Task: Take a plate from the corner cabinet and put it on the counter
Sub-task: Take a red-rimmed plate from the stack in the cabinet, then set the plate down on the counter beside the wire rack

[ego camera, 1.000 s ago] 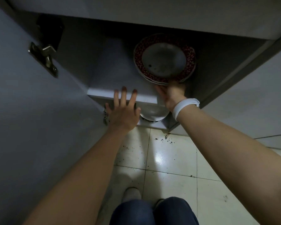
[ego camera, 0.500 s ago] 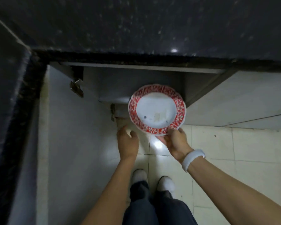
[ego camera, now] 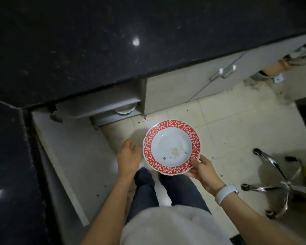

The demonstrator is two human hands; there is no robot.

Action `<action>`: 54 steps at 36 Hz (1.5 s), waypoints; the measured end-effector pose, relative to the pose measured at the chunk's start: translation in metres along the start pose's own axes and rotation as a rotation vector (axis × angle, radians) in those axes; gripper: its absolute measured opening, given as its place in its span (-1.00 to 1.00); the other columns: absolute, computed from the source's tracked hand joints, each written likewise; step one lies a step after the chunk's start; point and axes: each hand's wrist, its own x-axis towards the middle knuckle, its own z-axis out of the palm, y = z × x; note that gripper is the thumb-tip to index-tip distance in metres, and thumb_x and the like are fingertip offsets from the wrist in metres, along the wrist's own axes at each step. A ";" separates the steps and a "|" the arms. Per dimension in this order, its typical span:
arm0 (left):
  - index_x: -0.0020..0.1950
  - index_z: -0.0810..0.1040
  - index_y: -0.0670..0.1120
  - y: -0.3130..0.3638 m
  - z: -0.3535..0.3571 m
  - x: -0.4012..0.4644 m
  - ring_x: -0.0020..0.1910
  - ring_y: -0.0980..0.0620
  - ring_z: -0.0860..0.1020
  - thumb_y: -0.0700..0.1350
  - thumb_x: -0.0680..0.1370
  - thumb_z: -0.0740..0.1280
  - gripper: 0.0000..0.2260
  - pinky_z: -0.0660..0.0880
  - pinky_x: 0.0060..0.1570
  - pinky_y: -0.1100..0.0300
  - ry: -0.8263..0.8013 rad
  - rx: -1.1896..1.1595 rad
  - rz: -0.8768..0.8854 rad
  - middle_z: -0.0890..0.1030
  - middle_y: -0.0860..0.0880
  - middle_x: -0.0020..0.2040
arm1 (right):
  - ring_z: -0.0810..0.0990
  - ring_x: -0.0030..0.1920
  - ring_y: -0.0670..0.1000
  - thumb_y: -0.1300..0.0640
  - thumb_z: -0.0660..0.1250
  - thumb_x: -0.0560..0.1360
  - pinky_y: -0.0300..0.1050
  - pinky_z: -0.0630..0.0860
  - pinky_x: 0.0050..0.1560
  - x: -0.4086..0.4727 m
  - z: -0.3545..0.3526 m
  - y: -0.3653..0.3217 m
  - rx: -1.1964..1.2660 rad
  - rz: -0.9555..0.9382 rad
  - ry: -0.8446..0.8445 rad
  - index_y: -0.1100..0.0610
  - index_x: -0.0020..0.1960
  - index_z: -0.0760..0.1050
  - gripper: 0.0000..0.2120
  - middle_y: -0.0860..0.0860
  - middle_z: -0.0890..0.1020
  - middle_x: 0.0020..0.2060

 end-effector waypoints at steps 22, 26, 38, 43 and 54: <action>0.34 0.34 -0.15 0.384 0.195 -0.033 0.26 -0.19 0.40 -0.15 0.54 0.15 -0.63 0.39 0.22 -0.07 -0.113 0.536 0.808 0.43 -0.19 0.32 | 0.68 -0.41 -0.03 0.28 0.17 0.52 -0.17 0.62 -0.43 0.018 -0.294 -0.238 0.322 -0.372 0.142 0.19 0.13 0.40 -0.80 0.12 0.63 -0.17; 0.38 0.29 -0.13 0.431 0.215 -0.030 0.31 -0.19 0.37 -0.14 0.54 0.15 -0.60 0.38 0.27 -0.10 -0.091 0.579 0.822 0.39 -0.16 0.37 | 0.67 -0.42 -0.05 0.29 0.14 0.53 -0.17 0.63 -0.43 0.034 -0.328 -0.280 0.392 -0.400 0.135 0.19 0.13 0.39 -0.80 0.12 0.61 -0.15; 0.39 0.29 -0.14 0.564 0.256 0.057 0.32 -0.20 0.37 -0.12 0.55 0.16 -0.59 0.38 0.27 -0.12 -0.002 0.624 0.818 0.38 -0.17 0.38 | 0.68 -0.39 -0.02 0.27 0.14 0.52 -0.12 0.65 -0.34 0.114 -0.369 -0.420 0.403 -0.455 0.076 0.16 0.10 0.41 -0.82 0.08 0.66 -0.22; 0.41 0.26 -0.13 0.622 0.280 0.111 0.34 -0.19 0.34 -0.12 0.55 0.16 -0.58 0.36 0.30 -0.14 -0.007 0.600 0.756 0.35 -0.17 0.40 | 0.69 -0.36 -0.04 0.27 0.13 0.54 -0.13 0.66 -0.35 0.158 -0.375 -0.494 0.372 -0.461 0.039 0.18 0.12 0.39 -0.82 0.11 0.63 -0.14; 0.44 0.19 -0.07 0.701 0.302 0.226 0.50 -0.17 0.03 -0.07 0.56 0.14 -0.55 0.09 0.43 -0.23 0.002 0.675 0.540 0.12 -0.13 0.53 | 0.69 -0.30 -0.01 0.25 0.16 0.53 -0.14 0.64 -0.37 0.246 -0.356 -0.640 0.342 -0.365 -0.068 0.13 0.11 0.42 -0.82 0.08 0.64 -0.12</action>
